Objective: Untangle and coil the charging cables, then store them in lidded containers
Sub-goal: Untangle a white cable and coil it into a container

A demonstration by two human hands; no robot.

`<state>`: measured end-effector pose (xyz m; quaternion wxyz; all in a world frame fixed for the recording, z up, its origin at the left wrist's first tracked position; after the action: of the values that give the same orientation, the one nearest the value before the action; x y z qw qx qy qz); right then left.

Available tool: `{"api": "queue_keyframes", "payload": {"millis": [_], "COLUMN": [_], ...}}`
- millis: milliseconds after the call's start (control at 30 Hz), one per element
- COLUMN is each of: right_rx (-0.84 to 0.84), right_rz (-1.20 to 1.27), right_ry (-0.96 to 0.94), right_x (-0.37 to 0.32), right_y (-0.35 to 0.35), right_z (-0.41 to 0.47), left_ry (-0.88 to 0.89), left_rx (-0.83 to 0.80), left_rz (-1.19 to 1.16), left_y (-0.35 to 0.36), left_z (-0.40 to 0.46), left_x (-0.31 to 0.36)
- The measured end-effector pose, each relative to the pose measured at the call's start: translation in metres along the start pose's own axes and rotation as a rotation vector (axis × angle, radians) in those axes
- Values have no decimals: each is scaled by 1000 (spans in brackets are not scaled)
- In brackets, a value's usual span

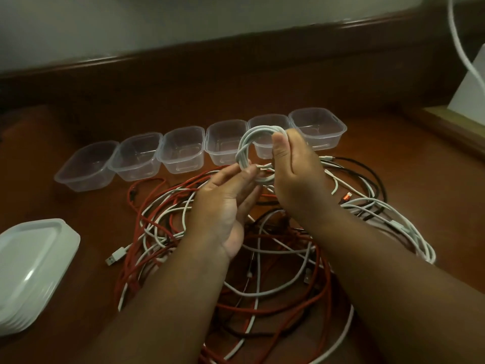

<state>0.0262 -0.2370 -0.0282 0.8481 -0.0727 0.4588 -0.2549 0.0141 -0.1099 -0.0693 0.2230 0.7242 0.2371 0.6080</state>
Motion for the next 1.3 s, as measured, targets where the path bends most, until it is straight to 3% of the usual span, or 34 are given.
{"api": "queue_keyframes", "payload": {"millis": [300,467,667,933,1133,1300], "right_rx": [-2,-121,-230,-310,-313,-376], "right_rz": [-254,-208,-106,66,183,173], "right_ry": [9,148,264,386,496,497], "right_x": [13,25,31,33,35,28], "right_y": [1,11,19,13,8,9], "right_z": [2,3,5,8,6,2], "left_ry": [20,-53,-110,72,217,606], "left_rx": [-72,-204,-208,-97,-159,-83], "left_rz": [-86,-104,-246,95,429,843], "left_y": [4,10,12,4,7,5], "left_z": [4,7,8,12,7,-6], "left_x": [-4,-9,-8,6,12,35]}}
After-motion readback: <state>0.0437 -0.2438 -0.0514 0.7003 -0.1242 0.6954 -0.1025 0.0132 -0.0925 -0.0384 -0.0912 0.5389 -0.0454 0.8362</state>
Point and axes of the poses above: each hand's wrist, its own z-axis towards the middle knuckle, its own y-axis out of the palm, x = y × z, the point moved 7 cm from there along z, towards the middle knuckle, and after that the axes turned 6 degrees about -z, right-handed, at the moved point
